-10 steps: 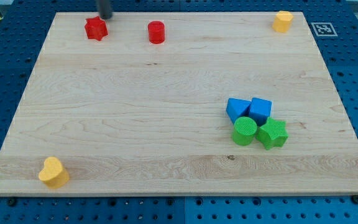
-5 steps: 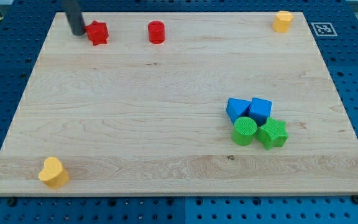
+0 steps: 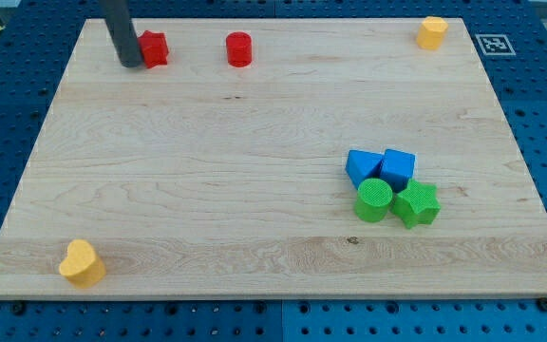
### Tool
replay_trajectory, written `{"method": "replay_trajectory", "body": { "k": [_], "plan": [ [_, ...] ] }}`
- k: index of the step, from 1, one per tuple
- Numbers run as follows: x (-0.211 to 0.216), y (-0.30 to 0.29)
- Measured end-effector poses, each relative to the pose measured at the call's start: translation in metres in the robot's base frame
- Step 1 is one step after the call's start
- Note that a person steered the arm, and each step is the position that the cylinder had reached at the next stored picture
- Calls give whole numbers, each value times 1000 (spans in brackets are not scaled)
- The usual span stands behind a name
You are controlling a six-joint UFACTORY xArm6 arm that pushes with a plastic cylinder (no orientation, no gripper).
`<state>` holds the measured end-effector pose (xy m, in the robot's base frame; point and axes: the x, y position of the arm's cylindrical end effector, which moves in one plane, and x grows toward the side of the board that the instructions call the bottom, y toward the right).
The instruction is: Slide the red star close towards the left of the red circle
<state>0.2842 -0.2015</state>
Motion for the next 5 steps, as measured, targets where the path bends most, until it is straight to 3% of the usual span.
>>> {"method": "replay_trajectory", "body": {
  "k": [2, 3, 5],
  "plan": [
    [-9, 30],
    [-13, 11],
    [-62, -1]
  ]
}}
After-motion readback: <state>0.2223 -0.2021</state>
